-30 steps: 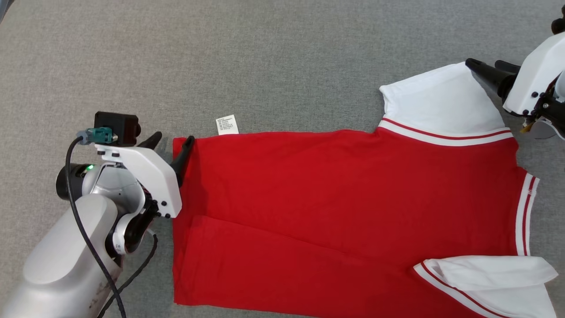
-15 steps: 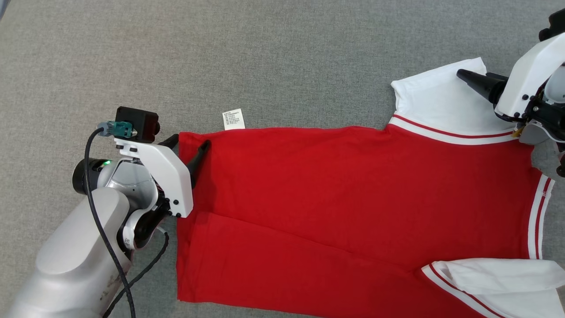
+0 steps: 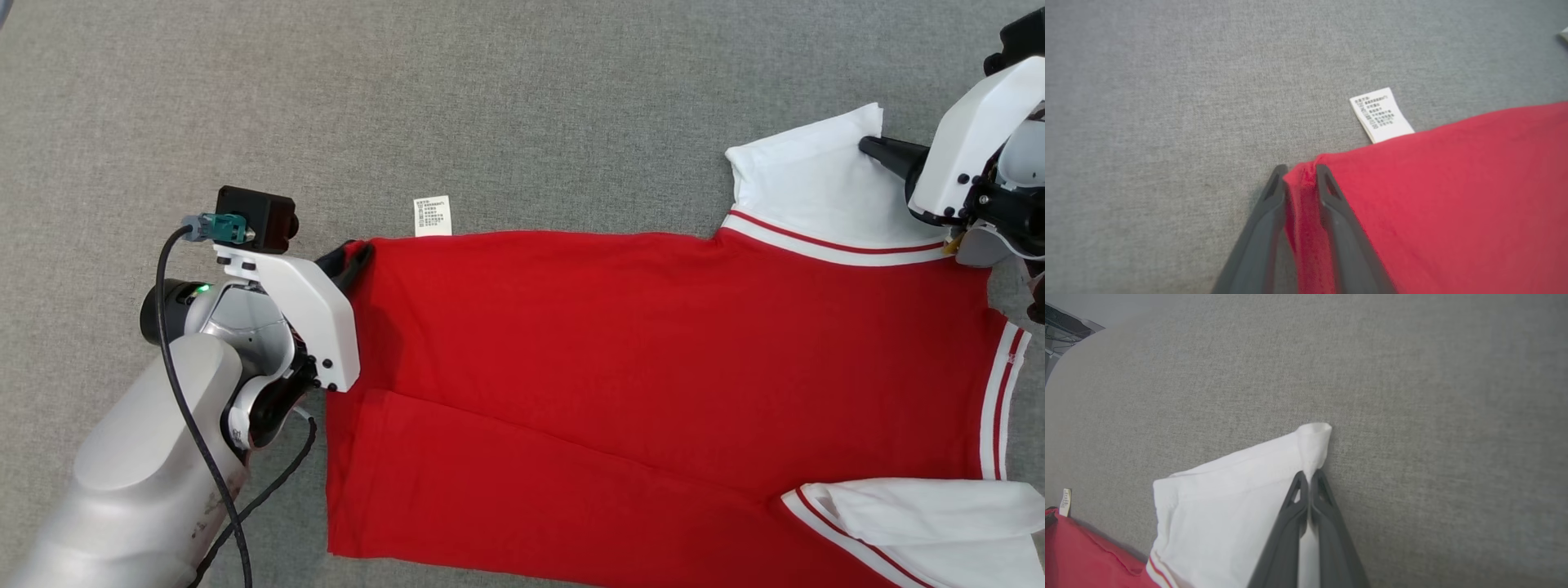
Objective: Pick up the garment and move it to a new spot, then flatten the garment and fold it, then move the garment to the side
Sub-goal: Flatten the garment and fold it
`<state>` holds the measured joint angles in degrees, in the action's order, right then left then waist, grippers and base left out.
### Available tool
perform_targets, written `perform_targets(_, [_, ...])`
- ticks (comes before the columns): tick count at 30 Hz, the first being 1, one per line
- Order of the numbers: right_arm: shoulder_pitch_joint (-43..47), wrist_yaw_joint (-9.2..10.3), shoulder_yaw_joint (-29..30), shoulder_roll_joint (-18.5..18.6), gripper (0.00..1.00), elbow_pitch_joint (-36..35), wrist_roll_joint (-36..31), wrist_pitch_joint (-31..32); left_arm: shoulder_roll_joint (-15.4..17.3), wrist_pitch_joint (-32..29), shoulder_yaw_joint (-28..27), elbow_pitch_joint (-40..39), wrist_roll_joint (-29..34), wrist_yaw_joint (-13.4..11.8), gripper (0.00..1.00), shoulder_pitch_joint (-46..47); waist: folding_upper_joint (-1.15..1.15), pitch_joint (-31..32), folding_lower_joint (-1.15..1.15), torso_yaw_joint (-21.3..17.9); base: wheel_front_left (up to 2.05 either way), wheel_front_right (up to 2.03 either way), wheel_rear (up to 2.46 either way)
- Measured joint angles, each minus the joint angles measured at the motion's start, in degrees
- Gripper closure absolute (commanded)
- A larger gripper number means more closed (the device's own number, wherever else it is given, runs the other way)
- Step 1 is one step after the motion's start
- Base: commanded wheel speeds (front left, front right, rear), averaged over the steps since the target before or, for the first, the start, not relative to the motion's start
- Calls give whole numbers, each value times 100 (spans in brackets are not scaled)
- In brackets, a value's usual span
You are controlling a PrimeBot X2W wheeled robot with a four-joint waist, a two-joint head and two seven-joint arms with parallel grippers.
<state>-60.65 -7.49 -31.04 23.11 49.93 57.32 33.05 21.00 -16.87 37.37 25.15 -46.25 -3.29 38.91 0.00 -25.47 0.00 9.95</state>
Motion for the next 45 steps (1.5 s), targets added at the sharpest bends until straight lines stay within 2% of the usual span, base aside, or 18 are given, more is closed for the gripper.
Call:
perform_targets(17, [186, 1, -547, 192, 100, -443, 714, -647, 76, 103, 14, 69, -29, -24, 100, -117, 0, 320, 0, -146, 0, 0, 0])
perform_targets(31, [732, 1, -1009, 447, 100, -1127, 1508, -910, 434, 45, -16, -297, -167, -142, 100, -693, 0, 930, 0, -389, 0, 0, 0])
perform_targets(45, [1289, 1, -1557, 737, 100, -1774, 1916, -957, 1079, -183, -53, -934, -290, -436, 100, -1508, 0, 1478, 0, -738, 0, 0, 0])
